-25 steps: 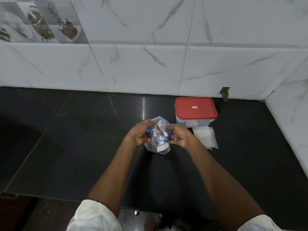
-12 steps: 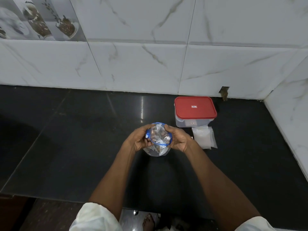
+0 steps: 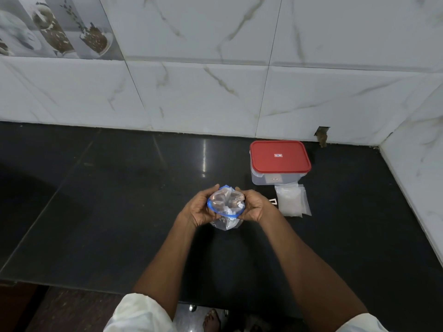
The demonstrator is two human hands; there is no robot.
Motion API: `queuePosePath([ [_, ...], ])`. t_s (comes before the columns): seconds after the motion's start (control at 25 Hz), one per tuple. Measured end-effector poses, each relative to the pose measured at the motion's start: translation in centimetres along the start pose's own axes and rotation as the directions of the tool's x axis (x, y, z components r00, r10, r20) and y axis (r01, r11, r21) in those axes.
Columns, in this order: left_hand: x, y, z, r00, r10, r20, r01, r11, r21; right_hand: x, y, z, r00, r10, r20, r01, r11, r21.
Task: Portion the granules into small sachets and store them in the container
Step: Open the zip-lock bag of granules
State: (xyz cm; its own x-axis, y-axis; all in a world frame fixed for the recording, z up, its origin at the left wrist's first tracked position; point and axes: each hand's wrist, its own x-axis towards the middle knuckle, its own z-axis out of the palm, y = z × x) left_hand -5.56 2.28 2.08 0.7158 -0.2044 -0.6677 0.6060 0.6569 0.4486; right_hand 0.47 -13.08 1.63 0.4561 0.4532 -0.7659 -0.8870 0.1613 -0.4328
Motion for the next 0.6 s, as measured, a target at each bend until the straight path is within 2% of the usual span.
queuePosePath([
  [0.16, 0.3, 0.4, -1.4, 0.999, -0.043, -0.007, 0.043, 0.995, 0.086, 0.1, -0.6, -1.0, 1.000, 0.016, -0.011, -0.017, 0.994, -0.104],
  [0.36, 0.2, 1.0, -1.3, 0.991, -0.117, -0.069, 0.123, 0.987, 0.099, -0.2, -1.5, -0.7, 0.997, 0.074, -0.038, -0.080, 0.979, -0.189],
  [0.48, 0.3, 1.6, -1.5, 0.990, -0.106, -0.089, 0.125, 0.964, 0.235, -0.3, -2.0, -1.1, 0.997, 0.059, -0.055, -0.072, 0.962, -0.263],
  [0.6, -0.1, 2.3, -1.2, 0.994, -0.085, -0.062, 0.097, 0.970, 0.222, -1.1, -2.5, -1.6, 0.999, 0.042, -0.024, -0.047, 0.947, -0.317],
])
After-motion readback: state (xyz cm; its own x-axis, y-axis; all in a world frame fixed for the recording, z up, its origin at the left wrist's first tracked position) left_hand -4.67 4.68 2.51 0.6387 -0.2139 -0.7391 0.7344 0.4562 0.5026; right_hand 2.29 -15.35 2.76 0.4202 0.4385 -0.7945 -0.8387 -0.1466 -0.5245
